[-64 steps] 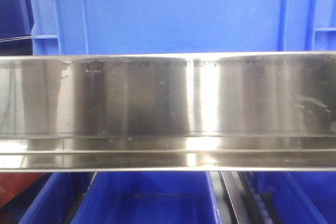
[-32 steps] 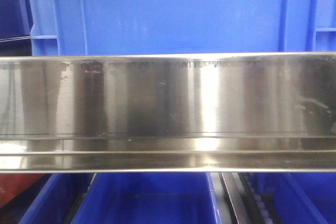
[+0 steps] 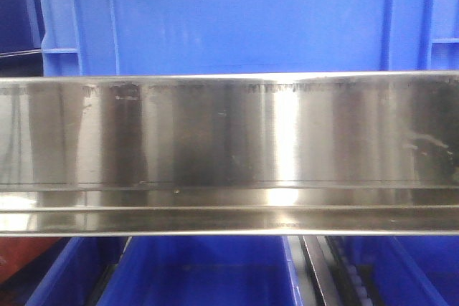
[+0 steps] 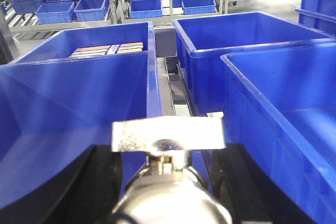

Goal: Place valve from conveyor to right shelf box
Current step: 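Move both held valves over a blue bin on the shelf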

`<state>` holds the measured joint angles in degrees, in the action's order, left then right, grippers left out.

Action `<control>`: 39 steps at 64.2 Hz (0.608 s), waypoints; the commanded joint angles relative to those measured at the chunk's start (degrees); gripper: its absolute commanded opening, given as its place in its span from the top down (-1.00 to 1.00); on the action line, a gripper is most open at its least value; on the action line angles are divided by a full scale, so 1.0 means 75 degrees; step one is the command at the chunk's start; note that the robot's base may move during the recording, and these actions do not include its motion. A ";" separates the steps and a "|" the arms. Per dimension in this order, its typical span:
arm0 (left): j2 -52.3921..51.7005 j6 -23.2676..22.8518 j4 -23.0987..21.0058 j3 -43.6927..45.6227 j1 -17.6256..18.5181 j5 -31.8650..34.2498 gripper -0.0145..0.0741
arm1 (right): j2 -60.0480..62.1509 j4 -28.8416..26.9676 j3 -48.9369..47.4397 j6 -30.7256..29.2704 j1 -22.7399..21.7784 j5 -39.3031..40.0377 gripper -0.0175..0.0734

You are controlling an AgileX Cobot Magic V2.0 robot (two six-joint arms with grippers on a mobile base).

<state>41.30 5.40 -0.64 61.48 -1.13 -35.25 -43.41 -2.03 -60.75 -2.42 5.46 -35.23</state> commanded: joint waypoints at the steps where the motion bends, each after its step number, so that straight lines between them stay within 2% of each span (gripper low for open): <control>1: -0.0064 -0.0006 -0.0050 0.0042 0.0043 0.0442 0.92 | 0.0074 0.0036 -0.0132 -0.0011 -0.0009 0.0588 0.95; 39: -0.0056 -0.0006 -0.0050 0.0042 0.0043 0.0641 0.92 | 0.0074 0.0034 -0.0132 -0.0011 -0.0009 0.0680 0.95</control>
<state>41.30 5.40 -0.64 61.48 -1.13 -33.86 -43.41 -2.03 -60.75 -2.42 5.46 -34.60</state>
